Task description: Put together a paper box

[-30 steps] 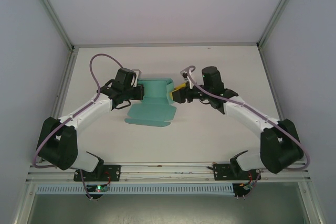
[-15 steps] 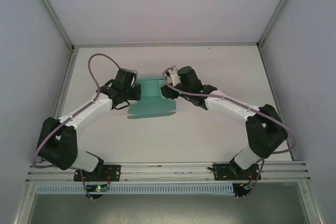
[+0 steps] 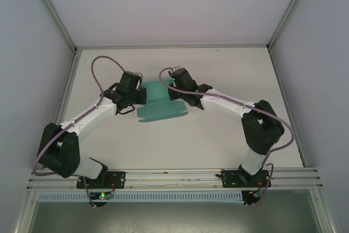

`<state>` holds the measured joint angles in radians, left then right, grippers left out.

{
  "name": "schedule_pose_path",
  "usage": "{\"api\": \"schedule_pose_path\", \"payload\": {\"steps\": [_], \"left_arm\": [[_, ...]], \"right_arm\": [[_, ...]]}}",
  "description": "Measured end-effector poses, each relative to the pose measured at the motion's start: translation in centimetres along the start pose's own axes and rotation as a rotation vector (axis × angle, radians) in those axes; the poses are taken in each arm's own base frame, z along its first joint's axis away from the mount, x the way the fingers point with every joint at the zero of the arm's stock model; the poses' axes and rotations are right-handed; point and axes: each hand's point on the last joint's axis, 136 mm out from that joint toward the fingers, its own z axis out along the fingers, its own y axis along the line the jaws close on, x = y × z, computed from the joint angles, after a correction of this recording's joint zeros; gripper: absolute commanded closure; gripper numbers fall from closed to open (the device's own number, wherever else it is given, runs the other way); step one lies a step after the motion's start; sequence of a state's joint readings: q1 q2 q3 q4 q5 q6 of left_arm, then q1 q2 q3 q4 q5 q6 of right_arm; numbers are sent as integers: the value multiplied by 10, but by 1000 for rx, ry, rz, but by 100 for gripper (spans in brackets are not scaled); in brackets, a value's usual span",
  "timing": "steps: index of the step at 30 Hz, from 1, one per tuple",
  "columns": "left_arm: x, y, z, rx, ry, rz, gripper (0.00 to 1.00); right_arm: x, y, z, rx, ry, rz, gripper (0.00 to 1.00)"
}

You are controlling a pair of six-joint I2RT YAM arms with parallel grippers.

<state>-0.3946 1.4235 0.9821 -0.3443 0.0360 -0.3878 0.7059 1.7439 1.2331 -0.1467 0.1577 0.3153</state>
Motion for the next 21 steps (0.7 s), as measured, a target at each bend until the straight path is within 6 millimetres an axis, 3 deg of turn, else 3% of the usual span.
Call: {"api": "schedule_pose_path", "payload": {"steps": [7, 16, 21], "left_arm": [[-6, -2, -3, -37, -34, -36, 100], [-15, -13, -7, -24, -64, -62, 100], [-27, -21, -12, -9, -91, -66, 100]], "right_arm": [[-10, -7, 0, 198, -18, -5, 96], [-19, -24, -4, 404, -36, 35, 100], [-36, -31, -12, 480, -84, -13, 100]]}}
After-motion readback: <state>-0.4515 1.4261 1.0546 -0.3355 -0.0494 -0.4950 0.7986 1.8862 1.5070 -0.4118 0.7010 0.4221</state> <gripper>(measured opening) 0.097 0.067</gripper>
